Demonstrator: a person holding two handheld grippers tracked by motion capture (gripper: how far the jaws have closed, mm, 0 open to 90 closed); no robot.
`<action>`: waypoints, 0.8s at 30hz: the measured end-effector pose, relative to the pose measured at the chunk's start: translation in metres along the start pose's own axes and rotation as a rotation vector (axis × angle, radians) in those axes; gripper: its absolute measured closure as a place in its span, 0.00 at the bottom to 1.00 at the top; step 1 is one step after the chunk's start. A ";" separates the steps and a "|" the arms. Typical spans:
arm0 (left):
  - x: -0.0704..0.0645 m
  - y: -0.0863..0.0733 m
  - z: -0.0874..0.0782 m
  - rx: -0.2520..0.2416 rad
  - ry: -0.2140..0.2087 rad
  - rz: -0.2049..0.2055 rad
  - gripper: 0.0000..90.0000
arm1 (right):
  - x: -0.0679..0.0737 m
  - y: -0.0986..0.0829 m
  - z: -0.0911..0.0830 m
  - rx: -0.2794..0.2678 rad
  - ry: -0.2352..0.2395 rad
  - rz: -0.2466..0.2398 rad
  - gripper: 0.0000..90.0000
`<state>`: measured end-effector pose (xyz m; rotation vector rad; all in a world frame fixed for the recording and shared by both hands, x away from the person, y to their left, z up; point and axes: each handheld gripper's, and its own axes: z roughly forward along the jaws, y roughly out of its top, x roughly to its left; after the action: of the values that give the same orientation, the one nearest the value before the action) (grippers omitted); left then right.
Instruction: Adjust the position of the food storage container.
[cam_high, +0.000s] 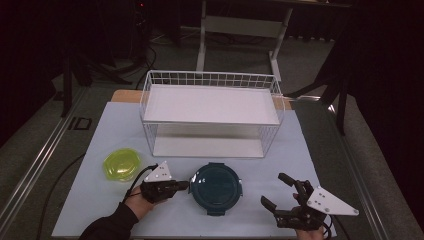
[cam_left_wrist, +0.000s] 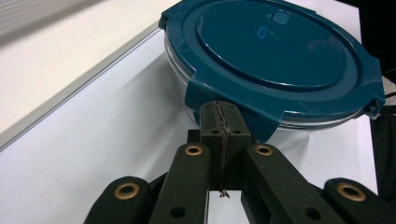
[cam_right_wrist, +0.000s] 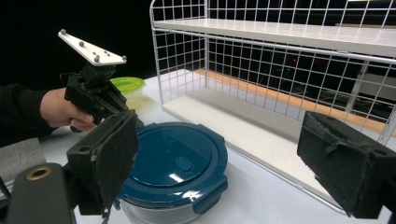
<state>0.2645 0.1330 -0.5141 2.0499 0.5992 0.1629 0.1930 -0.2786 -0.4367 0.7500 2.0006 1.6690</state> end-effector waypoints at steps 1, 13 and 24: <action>0.000 0.000 0.000 0.001 0.000 0.001 1.00 | 0.000 0.000 0.000 0.002 0.000 0.000 0.13; -0.013 0.024 -0.041 -0.115 -0.073 -0.032 0.53 | 0.009 0.009 0.008 0.073 0.053 -0.049 0.14; -0.025 0.034 -0.046 -0.157 -0.081 -0.064 0.01 | 0.019 0.022 0.022 0.074 0.032 -0.094 0.20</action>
<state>0.2382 0.1419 -0.4582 1.8742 0.5823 0.0860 0.1951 -0.2470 -0.4185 0.6470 2.0959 1.5713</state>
